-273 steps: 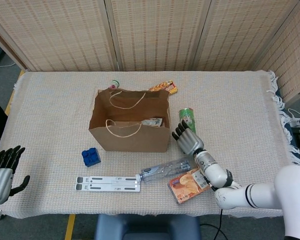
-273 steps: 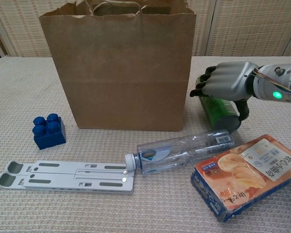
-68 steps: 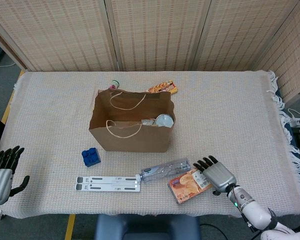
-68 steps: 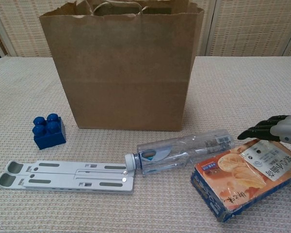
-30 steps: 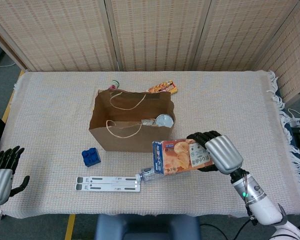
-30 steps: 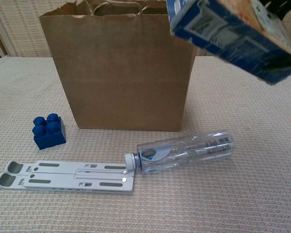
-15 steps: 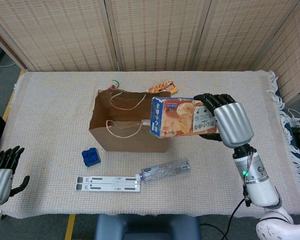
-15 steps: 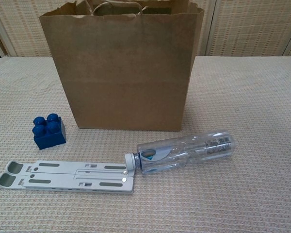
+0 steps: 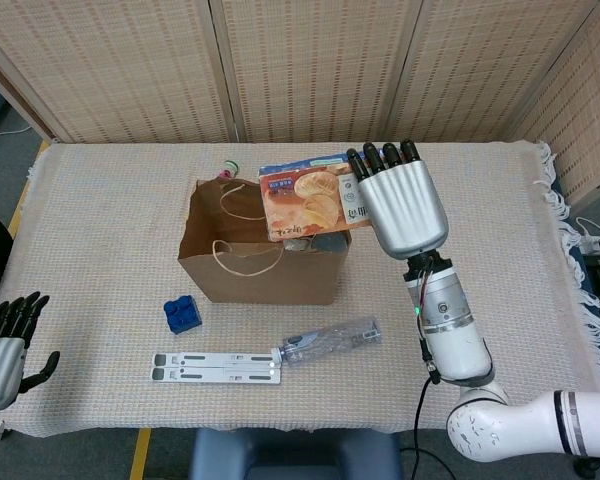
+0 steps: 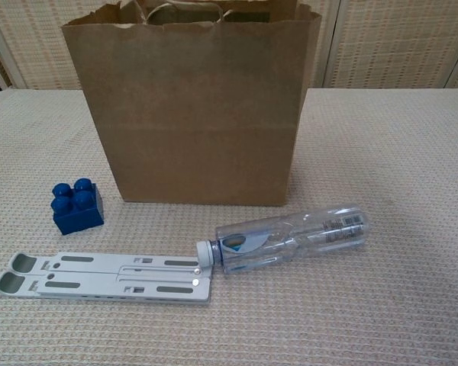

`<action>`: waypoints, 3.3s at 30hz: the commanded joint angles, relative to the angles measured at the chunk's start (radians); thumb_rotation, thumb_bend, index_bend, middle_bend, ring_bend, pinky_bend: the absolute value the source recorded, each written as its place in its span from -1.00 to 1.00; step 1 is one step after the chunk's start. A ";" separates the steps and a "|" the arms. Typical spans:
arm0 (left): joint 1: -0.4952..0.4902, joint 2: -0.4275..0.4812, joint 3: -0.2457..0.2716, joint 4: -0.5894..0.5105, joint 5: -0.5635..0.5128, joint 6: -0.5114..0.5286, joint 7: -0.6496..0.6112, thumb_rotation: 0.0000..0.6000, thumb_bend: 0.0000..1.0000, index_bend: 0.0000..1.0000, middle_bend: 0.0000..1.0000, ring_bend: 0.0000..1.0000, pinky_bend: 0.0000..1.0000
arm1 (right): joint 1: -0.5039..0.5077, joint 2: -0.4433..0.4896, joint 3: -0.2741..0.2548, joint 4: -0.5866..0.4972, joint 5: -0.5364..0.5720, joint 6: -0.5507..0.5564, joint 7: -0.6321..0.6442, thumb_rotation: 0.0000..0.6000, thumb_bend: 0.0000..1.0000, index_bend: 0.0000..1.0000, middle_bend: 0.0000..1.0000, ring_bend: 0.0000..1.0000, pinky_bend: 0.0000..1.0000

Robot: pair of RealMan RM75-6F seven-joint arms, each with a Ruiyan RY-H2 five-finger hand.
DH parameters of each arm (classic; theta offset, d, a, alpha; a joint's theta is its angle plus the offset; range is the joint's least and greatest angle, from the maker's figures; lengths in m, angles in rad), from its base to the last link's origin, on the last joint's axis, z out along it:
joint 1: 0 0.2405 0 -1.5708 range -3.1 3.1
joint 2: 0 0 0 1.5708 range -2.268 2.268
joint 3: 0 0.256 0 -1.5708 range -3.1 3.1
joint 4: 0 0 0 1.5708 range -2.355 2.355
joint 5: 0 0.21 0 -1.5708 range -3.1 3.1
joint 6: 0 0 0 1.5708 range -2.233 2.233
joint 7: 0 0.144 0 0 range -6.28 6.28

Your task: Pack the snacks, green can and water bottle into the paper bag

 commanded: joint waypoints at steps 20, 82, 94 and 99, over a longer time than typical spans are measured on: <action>-0.001 0.002 0.001 0.002 0.002 -0.002 -0.006 1.00 -0.29 -1.00 -1.00 -1.00 -1.00 | 0.243 -0.221 -0.179 0.164 0.140 0.103 -0.477 1.00 -0.59 -0.10 0.17 0.06 0.31; 0.001 -0.004 -0.002 -0.008 -0.008 0.003 0.032 1.00 -0.29 -1.00 -1.00 -1.00 -1.00 | -0.345 -0.145 -0.532 0.045 -0.308 -0.205 0.394 1.00 -0.88 -1.00 -0.75 -0.87 -0.60; -0.001 0.000 0.000 -0.004 -0.004 -0.001 0.016 1.00 -0.29 -1.00 -1.00 -1.00 -1.00 | -0.221 -0.384 -0.416 0.145 -0.002 -0.263 0.241 1.00 -0.88 -1.00 -0.75 -0.87 -0.60; -0.002 0.002 0.000 -0.003 -0.003 -0.004 0.012 1.00 -0.29 -1.00 -1.00 -1.00 -1.00 | -0.183 -0.458 -0.407 0.204 0.081 -0.249 0.186 1.00 -0.88 -1.00 -0.75 -0.87 -0.60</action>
